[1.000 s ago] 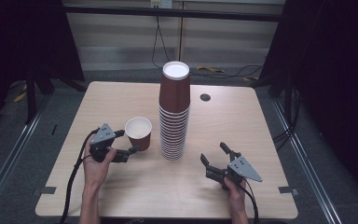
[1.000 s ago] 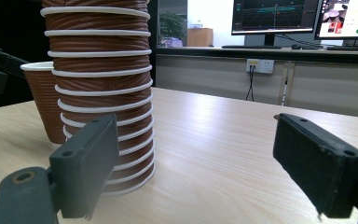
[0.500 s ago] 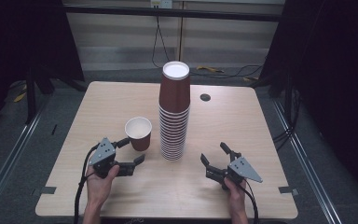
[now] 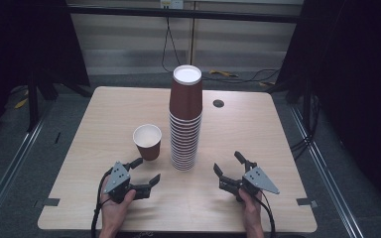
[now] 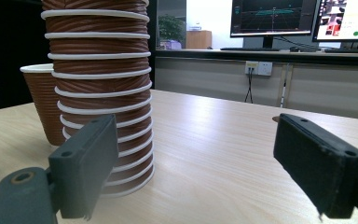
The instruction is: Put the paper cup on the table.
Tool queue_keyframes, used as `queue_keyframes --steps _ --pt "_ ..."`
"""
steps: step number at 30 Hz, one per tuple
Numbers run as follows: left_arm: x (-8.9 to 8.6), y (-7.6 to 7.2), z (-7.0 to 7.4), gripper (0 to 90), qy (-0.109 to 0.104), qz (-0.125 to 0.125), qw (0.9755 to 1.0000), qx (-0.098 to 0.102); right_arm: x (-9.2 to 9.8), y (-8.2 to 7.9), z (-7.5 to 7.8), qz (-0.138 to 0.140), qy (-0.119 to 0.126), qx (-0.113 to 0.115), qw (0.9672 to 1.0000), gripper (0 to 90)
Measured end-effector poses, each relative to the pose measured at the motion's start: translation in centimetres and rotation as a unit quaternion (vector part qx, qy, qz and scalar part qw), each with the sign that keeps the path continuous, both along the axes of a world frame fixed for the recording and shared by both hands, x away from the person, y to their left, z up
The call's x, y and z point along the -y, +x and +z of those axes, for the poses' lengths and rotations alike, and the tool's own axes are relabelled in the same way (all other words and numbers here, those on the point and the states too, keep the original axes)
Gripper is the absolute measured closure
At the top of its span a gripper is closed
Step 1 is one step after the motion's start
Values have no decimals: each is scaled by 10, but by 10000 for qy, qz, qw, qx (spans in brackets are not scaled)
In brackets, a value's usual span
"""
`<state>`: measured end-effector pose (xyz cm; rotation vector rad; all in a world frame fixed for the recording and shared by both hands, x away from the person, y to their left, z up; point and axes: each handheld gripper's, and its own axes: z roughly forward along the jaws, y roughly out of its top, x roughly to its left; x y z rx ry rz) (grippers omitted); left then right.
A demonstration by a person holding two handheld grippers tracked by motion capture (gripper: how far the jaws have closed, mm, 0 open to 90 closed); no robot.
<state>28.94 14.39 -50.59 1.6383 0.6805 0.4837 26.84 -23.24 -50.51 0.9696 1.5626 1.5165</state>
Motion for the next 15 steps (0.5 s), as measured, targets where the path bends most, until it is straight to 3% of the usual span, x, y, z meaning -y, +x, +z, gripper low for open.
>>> queue_keyframes --steps 1,2,4,7,9,12,13,15 --pt "2 -3 -3 161 -259 78 9996 -43 0 0 0 -8 1 8 10000 137" --pt "1 -3 -5 161 -268 90 9996 -73 0 0 0 -2 -1 2 10000 137" --pt "1 -6 -5 163 -331 185 9993 65 0 0 0 -8 1 7 10000 138" --pt "1 -6 -5 163 -298 109 9994 119 0 0 0 3 -6 0 10000 138" --pt "0 -7 -6 162 -249 -55 9993 261 0 0 0 -2 -3 2 10000 138" --pt "-5 -15 -9 162 -517 -77 9959 738 0 0 0 -7 0 5 10000 138" --pt "-6 -16 -10 160 -645 -8 9952 730 0 0 0 -4 -2 0 10000 138" --pt "-5 -14 -9 148 -533 -95 9959 727 0 0 0 -24 -10 11 10000 138"
